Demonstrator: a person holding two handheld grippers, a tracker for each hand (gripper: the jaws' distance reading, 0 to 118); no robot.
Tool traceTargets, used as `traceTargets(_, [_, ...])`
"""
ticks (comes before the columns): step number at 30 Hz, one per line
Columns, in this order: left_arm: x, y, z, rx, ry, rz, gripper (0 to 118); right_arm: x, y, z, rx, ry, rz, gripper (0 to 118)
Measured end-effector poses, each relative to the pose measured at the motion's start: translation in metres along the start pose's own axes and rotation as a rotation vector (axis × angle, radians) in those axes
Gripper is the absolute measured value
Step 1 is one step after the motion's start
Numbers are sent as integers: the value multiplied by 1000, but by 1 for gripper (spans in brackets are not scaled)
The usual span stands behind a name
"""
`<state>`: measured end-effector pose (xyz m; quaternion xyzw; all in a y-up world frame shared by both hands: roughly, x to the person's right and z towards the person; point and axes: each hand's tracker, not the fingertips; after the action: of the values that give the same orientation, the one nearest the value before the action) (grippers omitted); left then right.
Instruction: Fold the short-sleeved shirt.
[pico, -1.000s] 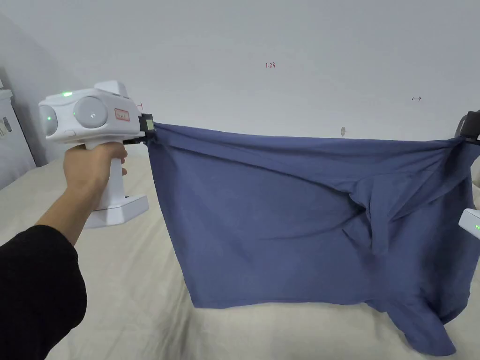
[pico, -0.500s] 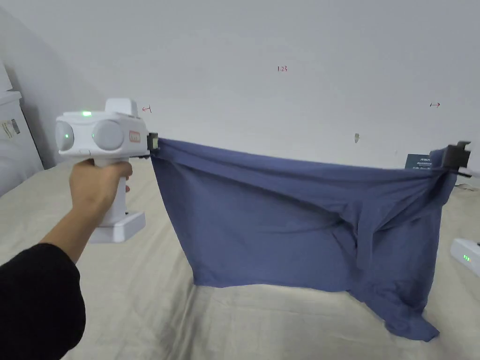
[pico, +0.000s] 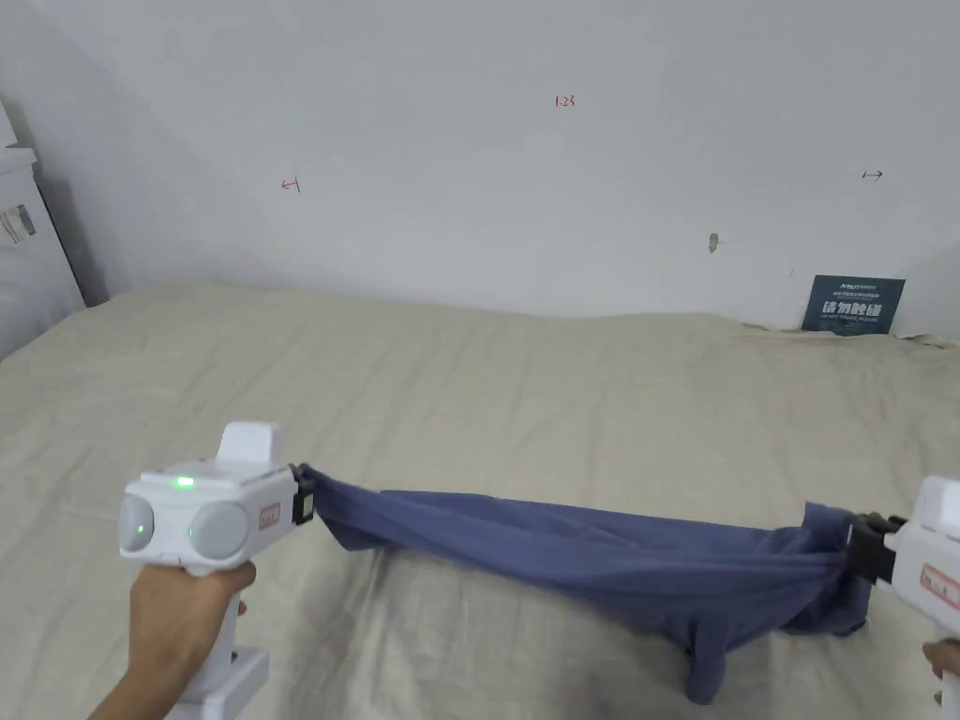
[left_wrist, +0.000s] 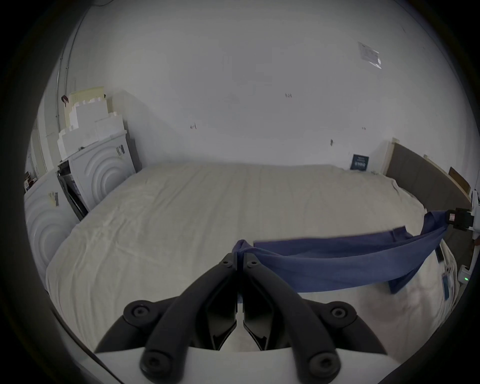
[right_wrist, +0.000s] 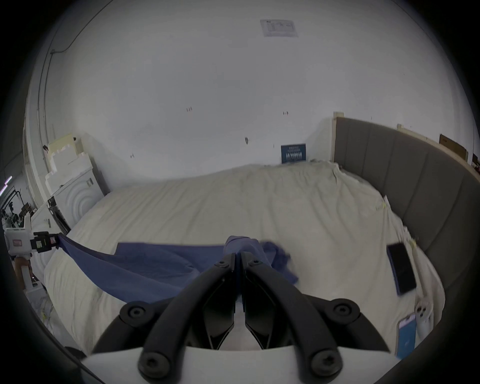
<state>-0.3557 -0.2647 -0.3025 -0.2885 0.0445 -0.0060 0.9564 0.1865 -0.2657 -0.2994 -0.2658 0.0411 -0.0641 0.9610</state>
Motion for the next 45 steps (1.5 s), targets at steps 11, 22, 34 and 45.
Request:
traceTargets(11, [-2,-125,60,-110,10,-73,0,13,-117,79,-71,3,-103,2])
traceTargets(22, [-23,-199,129,-202,32,-54,0,4,-182,148,-123,-7,-51,2])
traceTargets(34, [-16,-232,84,-387,80,21,0,14,-237,99,-323,-159,13,2])
traceTargets(45, [-19,-243,74,-463,75,81,48,-11,-235,103,-404,-175,16,35])
